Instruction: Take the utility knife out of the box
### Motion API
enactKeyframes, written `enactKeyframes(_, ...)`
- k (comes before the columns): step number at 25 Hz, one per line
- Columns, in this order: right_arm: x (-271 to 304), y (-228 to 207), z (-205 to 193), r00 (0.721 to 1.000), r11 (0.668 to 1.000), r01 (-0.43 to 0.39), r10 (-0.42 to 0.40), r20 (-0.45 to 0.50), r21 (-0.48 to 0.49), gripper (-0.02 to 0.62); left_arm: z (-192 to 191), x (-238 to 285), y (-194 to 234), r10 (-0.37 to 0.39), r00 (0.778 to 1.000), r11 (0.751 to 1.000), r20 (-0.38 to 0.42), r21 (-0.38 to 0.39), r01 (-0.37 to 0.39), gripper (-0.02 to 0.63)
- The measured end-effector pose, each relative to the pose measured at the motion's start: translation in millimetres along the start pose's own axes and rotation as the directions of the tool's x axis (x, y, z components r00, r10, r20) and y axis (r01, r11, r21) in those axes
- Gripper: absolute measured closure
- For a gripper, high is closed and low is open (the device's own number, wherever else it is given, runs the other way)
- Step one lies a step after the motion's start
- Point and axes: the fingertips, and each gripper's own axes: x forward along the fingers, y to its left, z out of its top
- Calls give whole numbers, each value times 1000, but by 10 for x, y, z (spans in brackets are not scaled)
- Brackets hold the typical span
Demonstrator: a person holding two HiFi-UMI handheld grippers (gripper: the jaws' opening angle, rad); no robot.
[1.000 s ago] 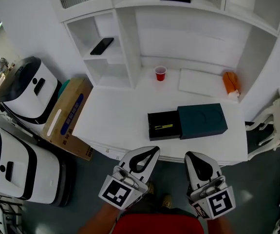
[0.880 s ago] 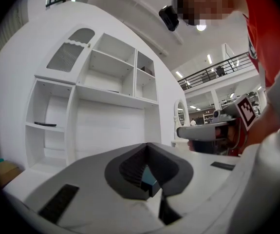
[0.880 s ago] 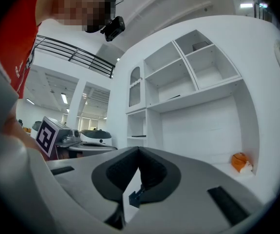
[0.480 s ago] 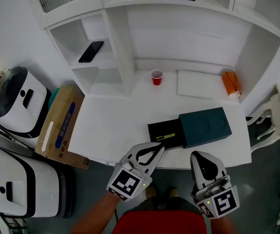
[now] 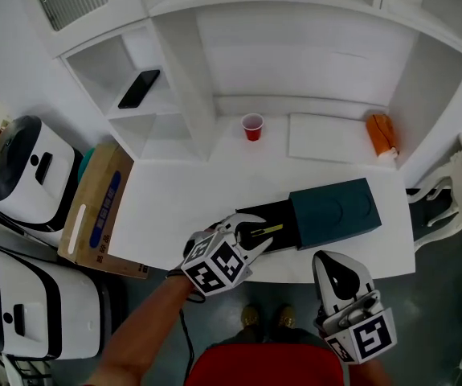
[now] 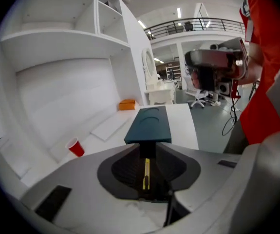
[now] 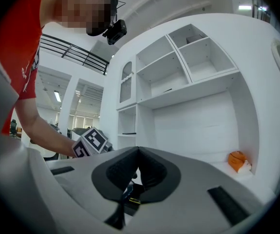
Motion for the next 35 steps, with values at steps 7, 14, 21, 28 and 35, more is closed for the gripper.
enactKeyframes(7,-88,-168,-12,1000,1000,17,-17,8,17,594,-426,440,-48,-149,947,977,-284,105,185,448)
enactKeyframes(14,-141,-298,-58,999,999,38,-38,-1,32,594,-749,692,-82,-214,864,957,-456,79,279,446)
enactKeyframes(21,-166,-374,-45,999,999,38,-39,21,32,594,-966,792,-104,-261,795,949,-548,4,314,445)
enactKeyframes(28,-210,-512,-102,998,996,56,-57,13,63,594,-1079,861,-135,-311,714,928,-628,-40,370,445)
enactKeyframes(35,-258,-656,-190,998,995,65,-65,2,70,594,-1082,874,-133,-382,667,905,-640,-112,410,472)
